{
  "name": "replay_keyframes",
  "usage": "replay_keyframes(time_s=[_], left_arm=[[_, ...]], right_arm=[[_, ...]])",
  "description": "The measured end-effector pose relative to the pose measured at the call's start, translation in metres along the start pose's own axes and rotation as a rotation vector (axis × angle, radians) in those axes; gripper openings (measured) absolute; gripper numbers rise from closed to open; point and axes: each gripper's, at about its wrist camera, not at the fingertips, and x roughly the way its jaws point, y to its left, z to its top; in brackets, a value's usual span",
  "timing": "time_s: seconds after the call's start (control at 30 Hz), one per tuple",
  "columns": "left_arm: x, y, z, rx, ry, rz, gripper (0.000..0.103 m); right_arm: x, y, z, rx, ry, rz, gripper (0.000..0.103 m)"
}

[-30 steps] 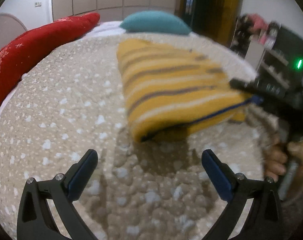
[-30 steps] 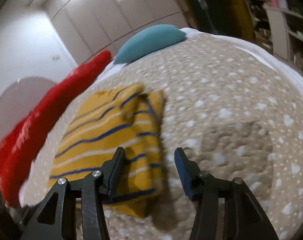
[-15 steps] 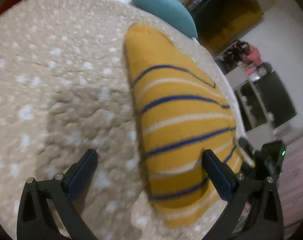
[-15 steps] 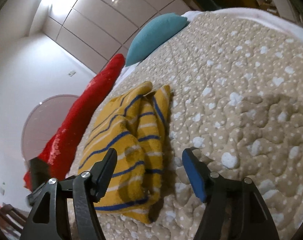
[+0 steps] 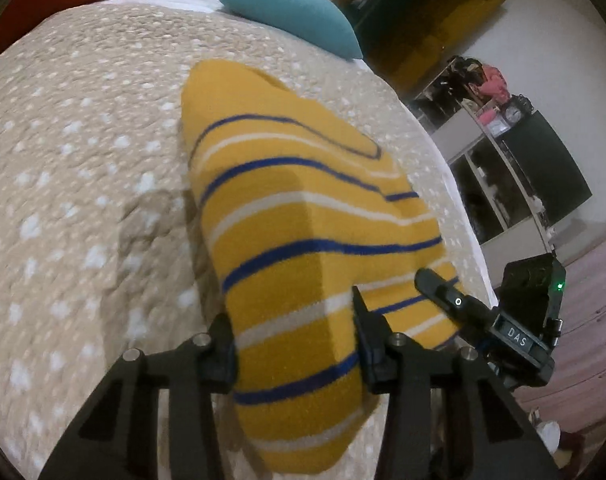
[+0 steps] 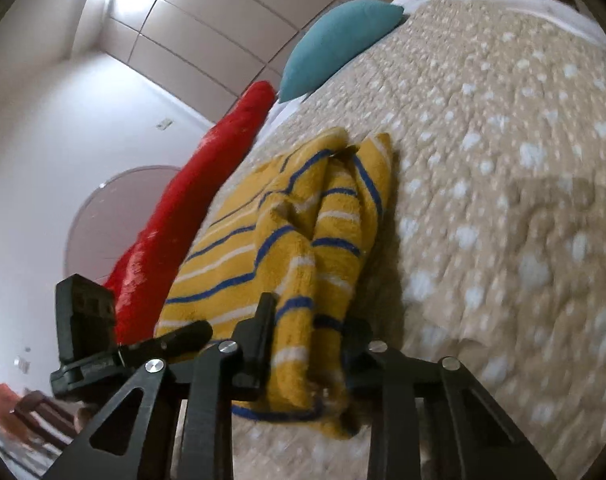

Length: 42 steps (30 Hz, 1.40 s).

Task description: Fold small clothes

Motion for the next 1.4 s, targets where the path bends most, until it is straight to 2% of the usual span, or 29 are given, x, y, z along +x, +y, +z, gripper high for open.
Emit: replay_keyframes(time_s=[0.07,0.13,0.17,0.27,0.33,0.4,0.5,0.57,0.63,0.67,0.73,0.8,0.87,0.9,0.97,1.03,1.1,1.17,1.23,1.3,1.37,1.4], left_arm=[[-0.008,0.002,-0.011,0.008,0.014,0.017,0.044],[-0.007,0.005,-0.022,0.021,0.057,0.053,0.05],[-0.009,0.007,-0.03,0.022,0.064,0.066,0.053],[-0.029,-0.005,-0.034,0.079,0.034,0.106,0.053],[-0.048,-0.026,-0.031,0.153,-0.017,0.137,0.059],[-0.057,-0.045,-0.023,0.2,-0.055,0.127,0.069],[-0.05,-0.079,0.0,0.258,-0.086,0.118,0.071],[-0.036,-0.099,0.012,0.308,-0.094,0.113,0.071],[-0.008,-0.116,0.025,0.341,-0.072,0.167,0.071],[0.013,-0.121,0.036,0.346,-0.055,0.214,0.071],[0.043,-0.125,0.047,0.367,-0.021,0.292,0.071],[0.079,-0.122,0.055,0.391,0.039,0.392,0.06],[0.102,-0.116,0.052,0.399,0.079,0.427,0.06],[0.112,-0.121,0.052,0.424,0.069,0.448,0.06],[0.115,-0.126,0.055,0.421,0.065,0.453,0.06],[0.112,-0.127,0.06,0.402,0.082,0.428,0.06],[0.096,-0.128,0.069,0.361,0.072,0.332,0.06],[0.077,-0.129,0.076,0.304,0.027,0.257,0.06],[0.074,-0.134,0.081,0.294,0.006,0.249,0.063],[0.092,-0.137,0.077,0.32,0.059,0.274,0.064],[0.12,-0.135,0.067,0.319,0.175,0.256,0.068],[0.123,-0.136,0.059,0.343,0.162,0.278,0.071]], right_arm=[[-0.003,0.009,-0.011,-0.021,0.031,0.009,0.029],[-0.006,0.019,-0.025,-0.059,0.065,-0.012,0.029],[-0.009,0.021,-0.034,-0.074,0.076,-0.024,0.034],[-0.021,0.016,-0.045,-0.085,0.075,-0.027,0.039],[-0.042,0.008,-0.044,-0.076,0.029,-0.031,0.042],[-0.062,0.004,-0.041,-0.083,-0.051,-0.06,0.046],[-0.084,-0.006,-0.036,-0.076,-0.163,-0.118,0.051],[-0.088,-0.013,-0.035,-0.06,-0.183,-0.131,0.051],[-0.087,-0.018,-0.037,-0.057,-0.183,-0.159,0.051],[-0.084,-0.02,-0.039,-0.065,-0.183,-0.2,0.051],[-0.082,-0.024,-0.041,-0.066,-0.174,-0.217,0.051],[-0.082,-0.025,-0.039,-0.063,-0.166,-0.211,0.051],[-0.081,-0.025,-0.039,-0.074,-0.163,-0.215,0.051],[-0.08,-0.025,-0.04,-0.077,-0.159,-0.217,0.051],[-0.076,-0.026,-0.039,-0.07,-0.155,-0.215,0.051],[-0.073,-0.03,-0.038,-0.056,-0.15,-0.203,0.05],[-0.072,-0.034,-0.037,-0.04,-0.153,-0.193,0.049],[-0.074,-0.038,-0.036,-0.028,-0.154,-0.182,0.049],[-0.076,-0.04,-0.036,-0.027,-0.152,-0.18,0.049],[-0.075,-0.04,-0.036,-0.032,-0.15,-0.187,0.049],[-0.075,-0.039,-0.036,-0.041,-0.149,-0.193,0.049],[-0.074,-0.039,-0.037,-0.042,-0.148,-0.193,0.049]])
